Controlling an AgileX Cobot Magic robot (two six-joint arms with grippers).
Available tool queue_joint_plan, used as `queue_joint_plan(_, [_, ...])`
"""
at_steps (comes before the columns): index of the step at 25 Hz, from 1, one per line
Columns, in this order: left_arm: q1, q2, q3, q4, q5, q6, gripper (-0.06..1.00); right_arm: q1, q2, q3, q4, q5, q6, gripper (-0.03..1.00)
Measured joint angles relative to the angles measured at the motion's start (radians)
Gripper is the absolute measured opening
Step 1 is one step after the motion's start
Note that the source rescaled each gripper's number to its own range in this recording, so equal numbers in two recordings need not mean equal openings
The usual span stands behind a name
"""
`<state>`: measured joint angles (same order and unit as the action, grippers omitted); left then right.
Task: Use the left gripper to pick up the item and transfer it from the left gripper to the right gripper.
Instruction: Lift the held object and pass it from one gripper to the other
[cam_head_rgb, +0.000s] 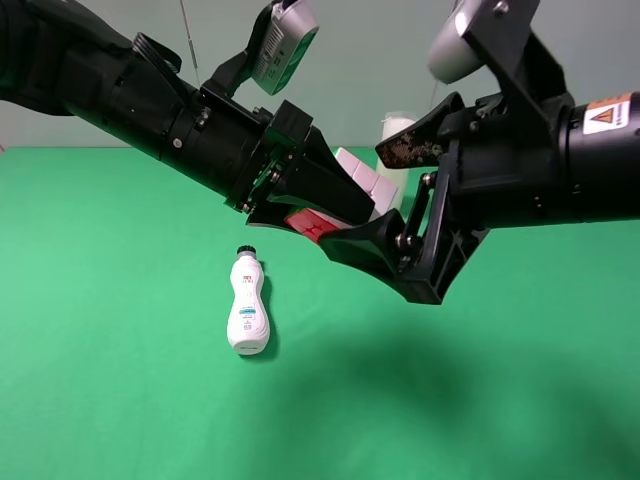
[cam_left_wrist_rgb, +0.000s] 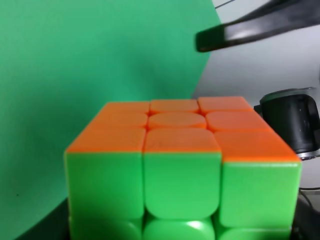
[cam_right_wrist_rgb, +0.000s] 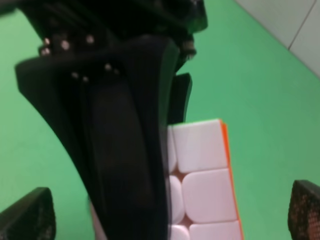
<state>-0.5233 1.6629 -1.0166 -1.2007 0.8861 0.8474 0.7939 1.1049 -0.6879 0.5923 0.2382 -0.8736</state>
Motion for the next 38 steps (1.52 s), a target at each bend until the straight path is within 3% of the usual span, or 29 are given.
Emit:
queue_joint_plan(8, [0.0, 0.0, 0.0, -0.001, 0.0, 0.0, 0.0, 0.0, 0.048, 0.0, 0.003, -0.043, 0.0, 1.0])
queue_joint_plan(21, [-0.001, 0.0, 0.0, -0.079, -0.024, 0.021, 0.0, 0.0, 0.091, 0.0, 0.004, -0.076, 0.0, 1.0])
queue_joint_plan(30, [-0.063, 0.025, 0.0, -0.122, -0.044, 0.05, 0.0, 0.0, 0.092, 0.0, 0.011, -0.086, 0.0, 1.0])
queue_joint_plan(38, [-0.066, 0.028, 0.0, -0.131, -0.049, 0.051, 0.0, 0.0, 0.092, 0.0, 0.012, -0.082, -0.001, 1.0])
